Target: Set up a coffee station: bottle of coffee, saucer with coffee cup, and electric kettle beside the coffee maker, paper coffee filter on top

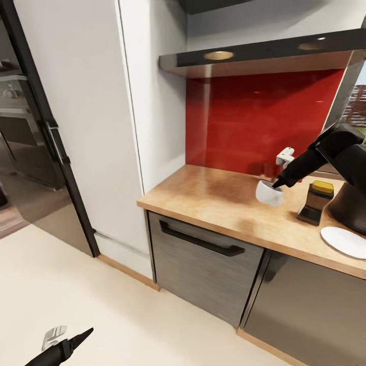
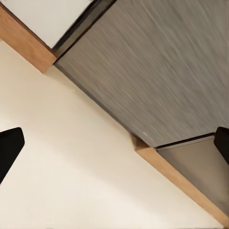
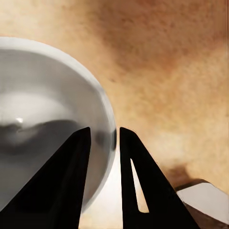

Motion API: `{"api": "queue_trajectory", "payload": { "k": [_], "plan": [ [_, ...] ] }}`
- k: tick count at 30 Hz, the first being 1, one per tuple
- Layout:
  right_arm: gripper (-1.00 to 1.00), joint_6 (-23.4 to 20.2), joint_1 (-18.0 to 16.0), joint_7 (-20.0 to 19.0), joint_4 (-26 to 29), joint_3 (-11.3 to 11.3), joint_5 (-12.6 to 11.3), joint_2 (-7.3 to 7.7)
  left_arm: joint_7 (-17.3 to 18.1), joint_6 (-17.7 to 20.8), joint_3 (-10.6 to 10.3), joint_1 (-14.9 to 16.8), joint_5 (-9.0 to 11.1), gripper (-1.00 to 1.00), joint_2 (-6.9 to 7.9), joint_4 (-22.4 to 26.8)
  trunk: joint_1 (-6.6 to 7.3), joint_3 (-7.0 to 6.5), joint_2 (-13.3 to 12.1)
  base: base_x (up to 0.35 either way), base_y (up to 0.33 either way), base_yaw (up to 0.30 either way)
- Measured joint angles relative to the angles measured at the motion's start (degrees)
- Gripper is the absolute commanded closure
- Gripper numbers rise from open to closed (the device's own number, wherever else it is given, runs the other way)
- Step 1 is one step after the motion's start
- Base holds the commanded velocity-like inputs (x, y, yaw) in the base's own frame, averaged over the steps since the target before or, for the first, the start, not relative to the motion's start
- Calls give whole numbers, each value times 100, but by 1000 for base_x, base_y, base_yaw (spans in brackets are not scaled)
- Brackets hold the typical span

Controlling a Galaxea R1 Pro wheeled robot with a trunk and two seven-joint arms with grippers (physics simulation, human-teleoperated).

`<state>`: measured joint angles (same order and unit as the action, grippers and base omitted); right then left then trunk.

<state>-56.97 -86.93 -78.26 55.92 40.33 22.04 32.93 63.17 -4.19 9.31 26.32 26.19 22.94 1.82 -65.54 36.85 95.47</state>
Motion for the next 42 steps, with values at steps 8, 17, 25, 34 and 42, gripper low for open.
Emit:
{"api": "queue_trajectory", "payload": {
  "k": [8, 17, 25, 34, 42],
  "plan": [
    [100, 0, -1, -3, -6, 0, -1, -1, -1, -4, 0, -1, 0, -100, 0, 0, 0, -41, 0, 0, 17, -224],
    [100, 0, 2, -4, -8, -2, 1, 2, 2, -10, -1, 1, 0, -100, 0, -1, 0, -79, 0, 0, 162, -159],
    [100, 0, -1, -4, -18, 1, 0, -1, 0, -11, 0, -1, 1, -100, 0, 0, 0, -107, 0, 0, 62, -193],
    [100, 0, -1, -4, -18, -1, -1, -1, 0, -11, 0, -1, 1, -100, 0, 0, 0, -154, 0, 0, 2, -241],
    [100, 0, -1, -4, -18, 0, -1, -1, 0, -11, 0, -1, 1, -100, 0, 0, 0, -195, 0, 0, 0, -242]
  ]
}}
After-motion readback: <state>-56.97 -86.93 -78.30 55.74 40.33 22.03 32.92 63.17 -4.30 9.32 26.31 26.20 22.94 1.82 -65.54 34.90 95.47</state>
